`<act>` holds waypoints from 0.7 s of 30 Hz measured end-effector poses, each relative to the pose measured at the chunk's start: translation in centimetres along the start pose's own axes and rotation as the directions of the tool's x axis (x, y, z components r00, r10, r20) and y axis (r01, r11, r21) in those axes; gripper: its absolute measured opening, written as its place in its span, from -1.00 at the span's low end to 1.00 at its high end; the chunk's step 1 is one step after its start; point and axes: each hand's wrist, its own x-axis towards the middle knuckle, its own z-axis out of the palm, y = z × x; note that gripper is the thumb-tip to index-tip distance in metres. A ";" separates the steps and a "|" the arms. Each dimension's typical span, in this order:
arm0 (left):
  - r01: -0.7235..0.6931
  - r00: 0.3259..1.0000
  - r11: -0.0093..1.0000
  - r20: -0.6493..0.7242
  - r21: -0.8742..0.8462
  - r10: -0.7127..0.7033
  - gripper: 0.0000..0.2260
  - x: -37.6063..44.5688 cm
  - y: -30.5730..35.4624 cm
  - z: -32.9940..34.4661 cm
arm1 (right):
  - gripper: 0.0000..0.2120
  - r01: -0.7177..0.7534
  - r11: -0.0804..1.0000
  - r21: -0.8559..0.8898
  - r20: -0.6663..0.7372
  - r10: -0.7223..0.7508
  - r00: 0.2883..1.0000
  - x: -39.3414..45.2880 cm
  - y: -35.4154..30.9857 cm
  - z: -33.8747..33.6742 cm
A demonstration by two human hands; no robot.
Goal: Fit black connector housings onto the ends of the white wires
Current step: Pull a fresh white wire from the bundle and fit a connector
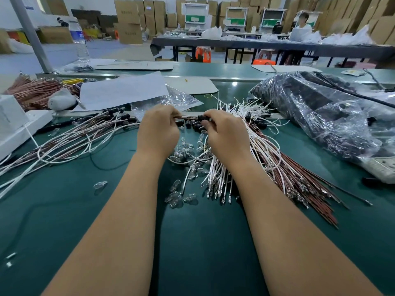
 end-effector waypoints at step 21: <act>0.057 0.988 0.969 0.150 -0.241 -0.020 -0.93 -0.4 0.8 1.1 | -0.91 -0.193 0.910 0.368 0.017 0.201 0.979 0.0 0.4 0.3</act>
